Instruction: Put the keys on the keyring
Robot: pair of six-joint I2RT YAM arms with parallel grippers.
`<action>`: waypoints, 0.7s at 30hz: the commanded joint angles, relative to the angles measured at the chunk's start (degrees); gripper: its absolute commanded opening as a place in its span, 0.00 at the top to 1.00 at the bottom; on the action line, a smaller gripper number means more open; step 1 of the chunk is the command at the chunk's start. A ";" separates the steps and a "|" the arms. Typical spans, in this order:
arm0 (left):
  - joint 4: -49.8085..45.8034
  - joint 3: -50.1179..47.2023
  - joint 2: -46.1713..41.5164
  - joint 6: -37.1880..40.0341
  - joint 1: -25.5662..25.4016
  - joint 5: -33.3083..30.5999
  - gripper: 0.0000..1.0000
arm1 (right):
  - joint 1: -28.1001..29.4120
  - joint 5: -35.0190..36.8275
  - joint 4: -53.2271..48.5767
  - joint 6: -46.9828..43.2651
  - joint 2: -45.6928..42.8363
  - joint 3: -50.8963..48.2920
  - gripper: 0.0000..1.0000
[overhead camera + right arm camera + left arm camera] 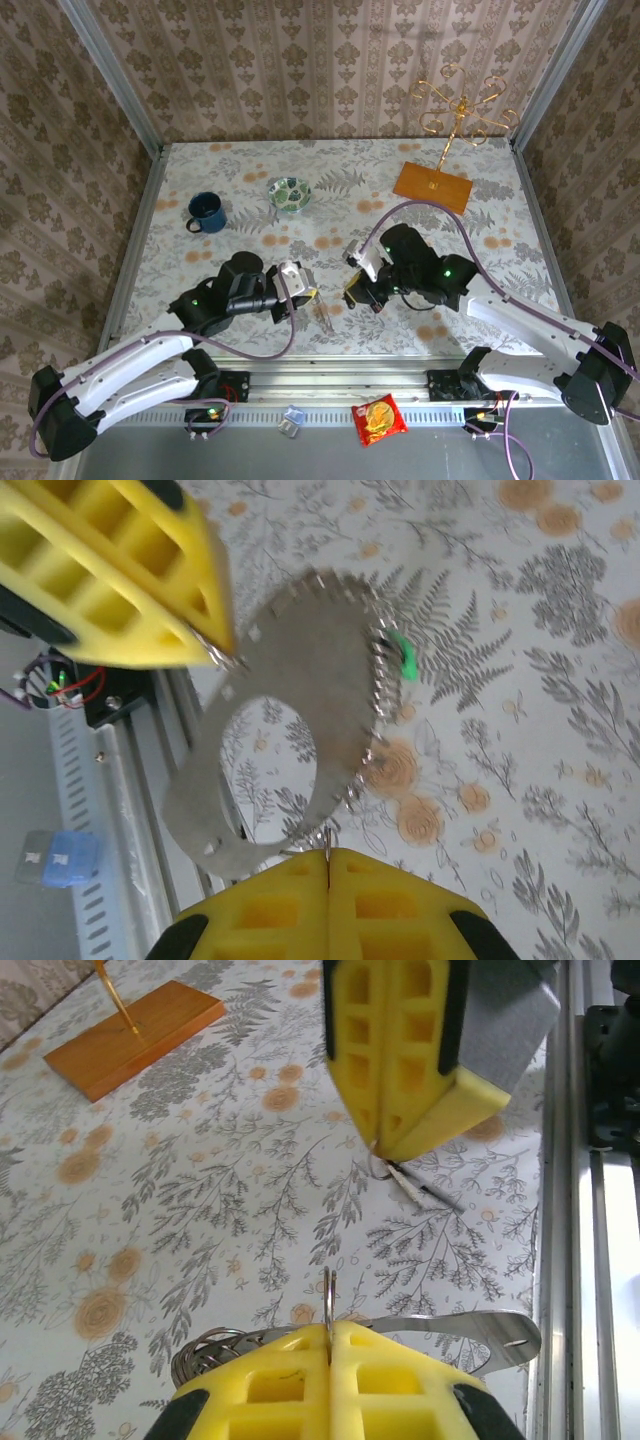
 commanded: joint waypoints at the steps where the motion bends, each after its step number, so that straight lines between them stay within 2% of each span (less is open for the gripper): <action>1: 2.89 0.33 0.48 2.14 -0.65 2.59 1.00 | 0.96 -4.31 -2.40 -3.67 1.48 3.81 1.00; 8: 4.04 0.03 0.64 1.75 -1.30 1.21 1.00 | 3.29 -3.42 -4.08 -6.73 4.89 6.62 1.00; 15: 4.92 -0.51 1.10 0.26 -1.80 0.64 1.00 | 4.20 -0.72 -0.29 -6.38 5.35 6.01 1.00; 21: 5.89 -1.38 1.13 -0.41 -2.19 0.25 1.00 | 4.24 -1.17 2.20 -5.62 5.14 5.12 1.00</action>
